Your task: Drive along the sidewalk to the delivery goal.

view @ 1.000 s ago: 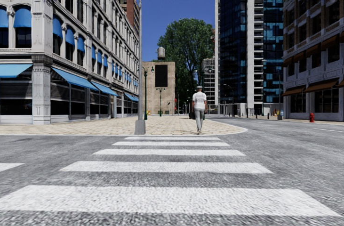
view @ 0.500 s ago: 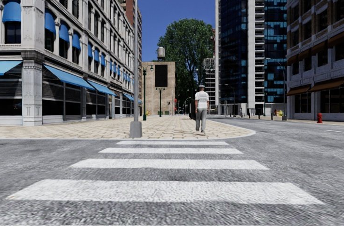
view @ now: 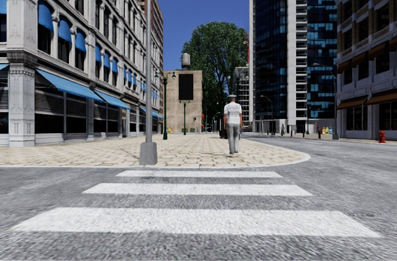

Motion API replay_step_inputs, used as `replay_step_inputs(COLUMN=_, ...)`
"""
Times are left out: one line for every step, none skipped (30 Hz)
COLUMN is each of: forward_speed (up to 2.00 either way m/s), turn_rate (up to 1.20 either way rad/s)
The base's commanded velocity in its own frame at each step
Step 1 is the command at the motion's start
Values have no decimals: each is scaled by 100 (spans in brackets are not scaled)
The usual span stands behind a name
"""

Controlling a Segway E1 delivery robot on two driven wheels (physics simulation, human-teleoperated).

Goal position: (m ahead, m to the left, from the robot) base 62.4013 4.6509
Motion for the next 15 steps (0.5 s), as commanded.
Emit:
replay_step_inputs(forward_speed=200, turn_rate=0)
replay_step_inputs(forward_speed=200, turn_rate=0)
replay_step_inputs(forward_speed=200, turn_rate=0)
replay_step_inputs(forward_speed=200, turn_rate=0)
replay_step_inputs(forward_speed=200, turn_rate=0)
replay_step_inputs(forward_speed=200, turn_rate=0)
replay_step_inputs(forward_speed=200, turn_rate=0)
replay_step_inputs(forward_speed=200, turn_rate=0)
replay_step_inputs(forward_speed=200, turn_rate=0)
replay_step_inputs(forward_speed=200, turn_rate=0)
replay_step_inputs(forward_speed=200, turn_rate=0)
replay_step_inputs(forward_speed=200, turn_rate=0)
replay_step_inputs(forward_speed=200, turn_rate=0)
replay_step_inputs(forward_speed=200, turn_rate=0)
replay_step_inputs(forward_speed=200, turn_rate=0)
